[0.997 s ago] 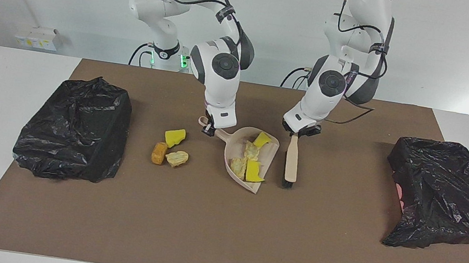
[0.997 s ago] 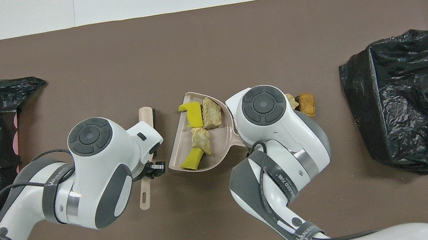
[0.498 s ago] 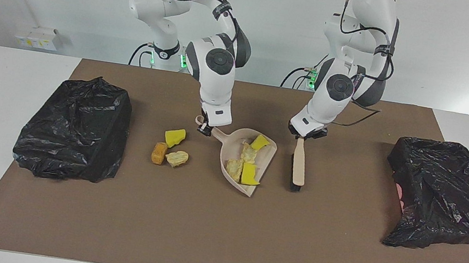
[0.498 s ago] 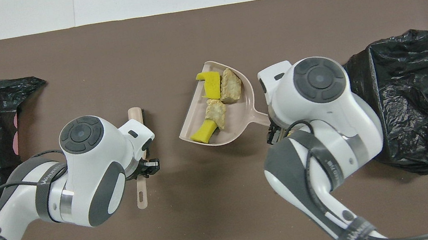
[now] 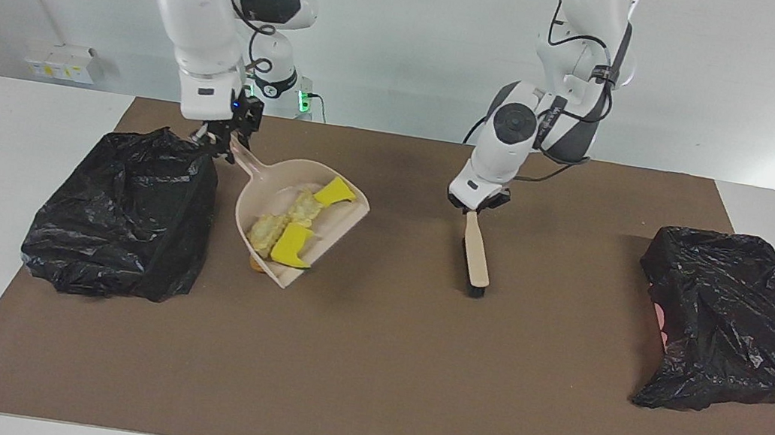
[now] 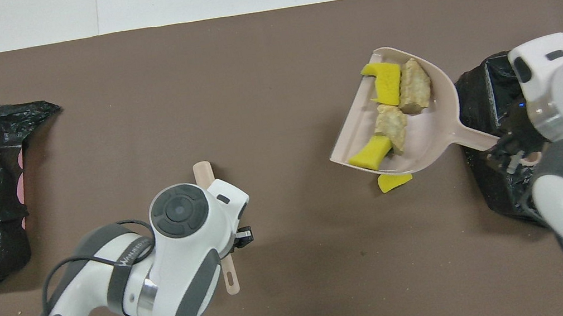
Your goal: Sweep and dump trash in bin
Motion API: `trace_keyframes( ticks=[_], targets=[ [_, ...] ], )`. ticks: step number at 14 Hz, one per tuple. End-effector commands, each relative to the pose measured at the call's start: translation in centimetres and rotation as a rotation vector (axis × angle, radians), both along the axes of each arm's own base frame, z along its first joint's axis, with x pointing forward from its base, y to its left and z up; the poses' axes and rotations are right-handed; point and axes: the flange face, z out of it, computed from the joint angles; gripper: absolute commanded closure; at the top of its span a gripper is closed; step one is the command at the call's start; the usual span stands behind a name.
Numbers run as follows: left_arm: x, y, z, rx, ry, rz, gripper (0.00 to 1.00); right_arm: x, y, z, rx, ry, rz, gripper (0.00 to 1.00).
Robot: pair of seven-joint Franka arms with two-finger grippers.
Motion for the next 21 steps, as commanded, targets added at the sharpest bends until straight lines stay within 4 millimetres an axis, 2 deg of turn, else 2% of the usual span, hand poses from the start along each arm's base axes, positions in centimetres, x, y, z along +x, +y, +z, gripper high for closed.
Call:
trace_keyframes(
  ticks=[1, 3, 4, 6, 8, 9, 10, 11, 12, 13, 16, 18, 19, 21],
  targets=[
    [-6.4, -2.7, 0.9, -0.001, -0.056, 0.024, 1.0, -1.3, -10.2, 0.1, 0.011, 0.001, 0.044, 1.0],
    [-8.9, -3.6, 0.9, -0.011, -0.059, 0.011, 1.0, -3.0, -17.8, 0.4, 0.019, -0.004, 0.091, 1.0],
    [-9.7, -3.6, 0.8, -0.02, -0.063, 0.015, 1.0, -4.1, -20.6, 0.7, -0.004, -0.001, 0.11, 1.0],
    [-9.9, -3.5, 0.4, -0.034, -0.046, 0.029, 1.0, -6.0, -25.7, 1.4, -0.123, 0.016, 0.114, 1.0],
    [-9.4, -3.1, 0.4, -0.038, -0.045, 0.036, 0.82, -6.8, -29.3, 0.3, -0.192, 0.015, 0.103, 1.0],
    [-9.2, -2.9, 0.3, -0.037, -0.042, 0.04, 0.72, -6.8, -29.8, -0.5, -0.219, 0.008, 0.105, 1.0],
    [-9.0, -2.8, 0.2, -0.036, -0.041, 0.04, 0.47, -6.6, -29.6, -0.6, -0.258, 0.019, 0.128, 1.0],
    [-8.1, -2.5, 0.3, -0.04, -0.041, 0.037, 0.07, -6.4, -29.5, -0.5, -0.3, 0.039, 0.156, 1.0],
    [-6.6, -2.5, 0.9, -0.042, -0.042, 0.052, 0.0, -6.1, -29.0, -0.6, -0.341, 0.062, 0.198, 1.0],
    [-5.0, -2.2, 0.9, -0.039, -0.039, 0.071, 0.0, -5.2, -27.6, -0.7, -0.374, 0.079, 0.258, 1.0],
    [0.3, -0.8, 1.5, -0.052, -0.063, 0.109, 0.0, -4.0, -25.8, -0.6, -0.458, 0.122, 0.356, 1.0],
    [3.7, 1.5, 2.8, -0.062, -0.093, 0.068, 0.0, -3.7, -25.4, -0.6, -0.502, 0.156, 0.425, 1.0],
    [5.4, 3.2, 3.2, -0.068, -0.099, 0.069, 0.0, -3.1, -24.2, -0.5, -0.524, 0.168, 0.475, 1.0],
    [8.0, 6.1, 4.4, -0.085, -0.119, 0.058, 0.0, -2.6, -23.3, -0.3, -0.567, 0.194, 0.547, 1.0]
  ],
)
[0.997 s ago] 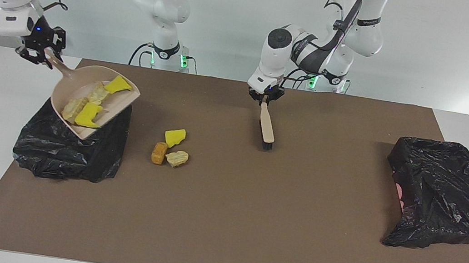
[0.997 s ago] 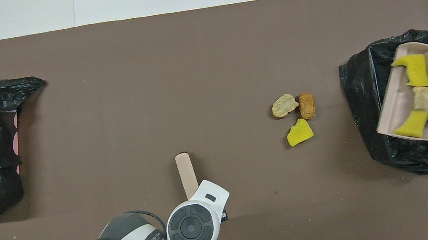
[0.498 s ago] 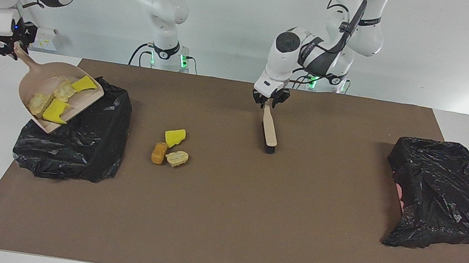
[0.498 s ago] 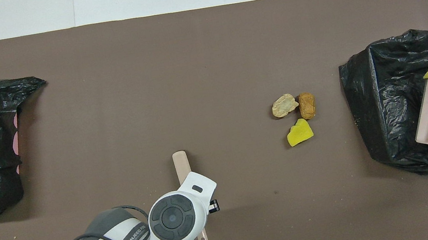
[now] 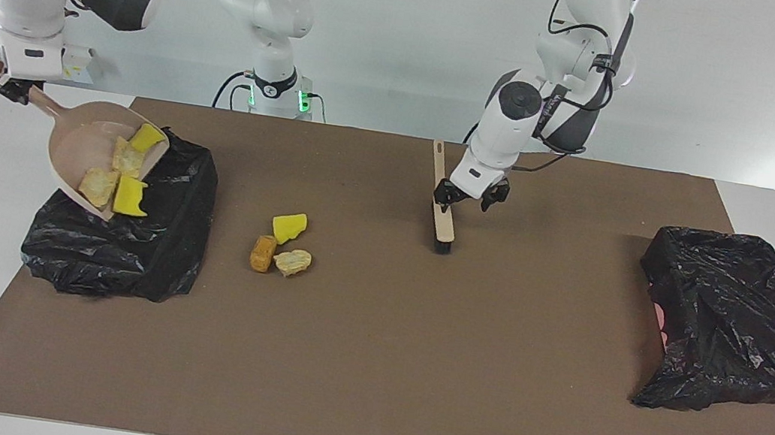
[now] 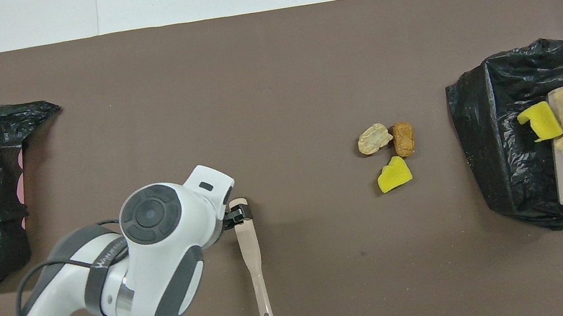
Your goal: Sweep and dump trash in bin
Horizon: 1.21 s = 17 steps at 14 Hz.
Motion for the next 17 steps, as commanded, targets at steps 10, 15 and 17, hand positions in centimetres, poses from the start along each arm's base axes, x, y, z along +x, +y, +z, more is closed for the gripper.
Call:
trace_keyframes(
  ticks=[10, 15, 17],
  targets=[
    [11.0, 18.8, 8.6, -0.02, 0.003, -0.113, 0.0, 2.9, 4.5, 1.0, -0.224, 0.004, 0.152, 1.0],
    [12.3, 22.4, 15.6, 0.031, -0.028, -0.169, 0.0, 3.7, 10.0, 2.3, -0.422, -0.014, 0.178, 1.0],
    [12.5, 25.2, 16.5, 0.028, -0.039, -0.143, 0.0, 3.7, 12.5, 2.8, -0.46, -0.012, 0.212, 1.0]
  ],
)
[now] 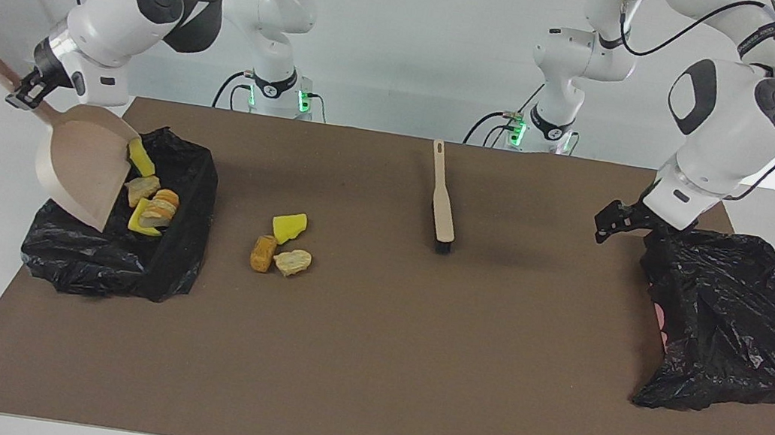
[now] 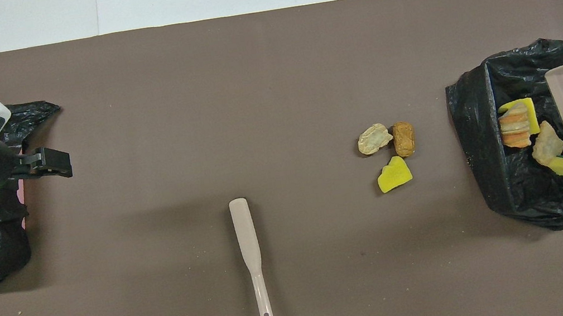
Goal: Sweep and dump trash in bin
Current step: 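Carry the empty dustpan back toward the table center with the right gripper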
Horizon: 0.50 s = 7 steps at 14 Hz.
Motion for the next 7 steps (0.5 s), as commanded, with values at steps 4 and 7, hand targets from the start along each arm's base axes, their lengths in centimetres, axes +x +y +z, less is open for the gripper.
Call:
trace_keyframes(
  ticks=[4, 7],
  targets=[
    [0.2, 5.9, 1.8, -0.038, 0.004, 0.076, 0.0, -0.8, 3.8, 3.9, -0.057, -0.042, -0.054, 1.0],
    [-0.5, 4.4, 3.2, 0.008, 0.013, -0.036, 0.0, -1.7, 8.6, 6.6, -0.05, -0.108, -0.139, 1.0]
  ],
)
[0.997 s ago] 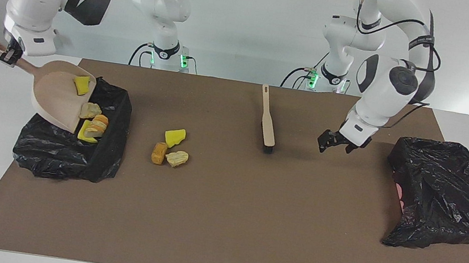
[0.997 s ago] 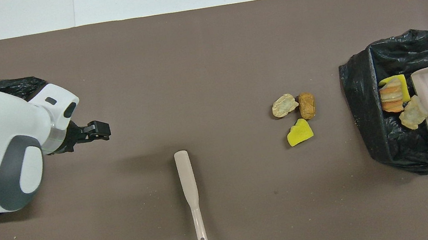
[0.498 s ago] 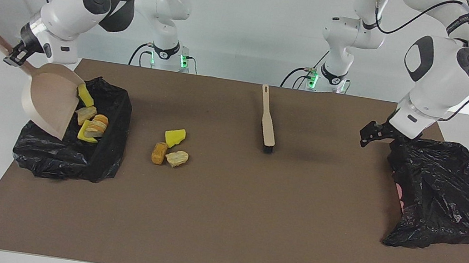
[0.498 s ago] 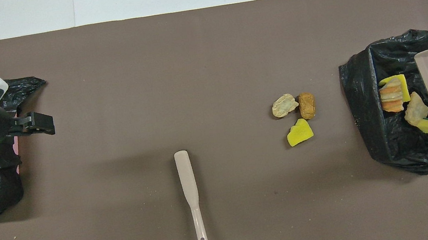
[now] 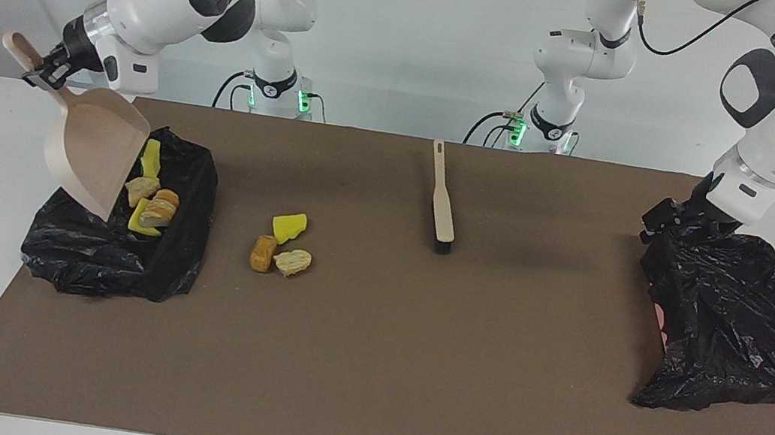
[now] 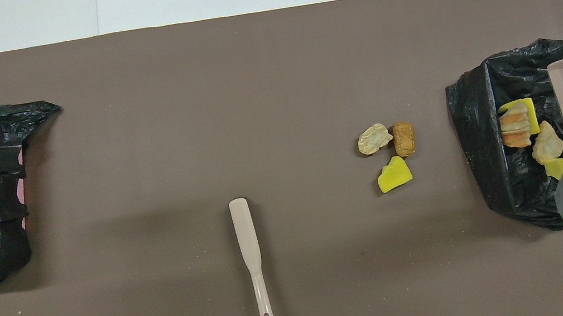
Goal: Sweep and dump trash in bin
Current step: 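Carry the empty dustpan back toward the table center with the right gripper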
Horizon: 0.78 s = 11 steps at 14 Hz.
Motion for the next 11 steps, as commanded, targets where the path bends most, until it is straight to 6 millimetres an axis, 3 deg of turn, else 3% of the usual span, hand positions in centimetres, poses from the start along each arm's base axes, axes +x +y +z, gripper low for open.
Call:
trace_keyframes(
  ticks=[1, 4, 7, 10, 11],
  targets=[
    [-0.9, -1.8, 2.2, 0.049, 0.012, -0.096, 0.0, -1.1, 4.9, 2.6, 0.028, -0.091, -0.077, 1.0],
    [-1.8, -1.9, 2.6, 0.05, 0.009, -0.102, 0.0, -2.6, 10.8, 2.8, 0.125, -0.224, -0.185, 1.0],
    [-2.6, -1.5, 2.1, 0.05, 0.009, -0.104, 0.0, -3.1, 13.9, 1.0, 0.298, -0.324, -0.322, 1.0],
    [-2.5, -1.3, 2.3, 0.056, 0.011, -0.097, 0.0, -1.6, 17.6, -0.7, 0.571, -0.482, -0.573, 1.0],
    [-2.7, -1.3, 2.4, 0.055, 0.018, -0.1, 0.0, -0.7, 19.5, -2.4, 0.614, -0.543, -0.682, 1.0]
  ],
)
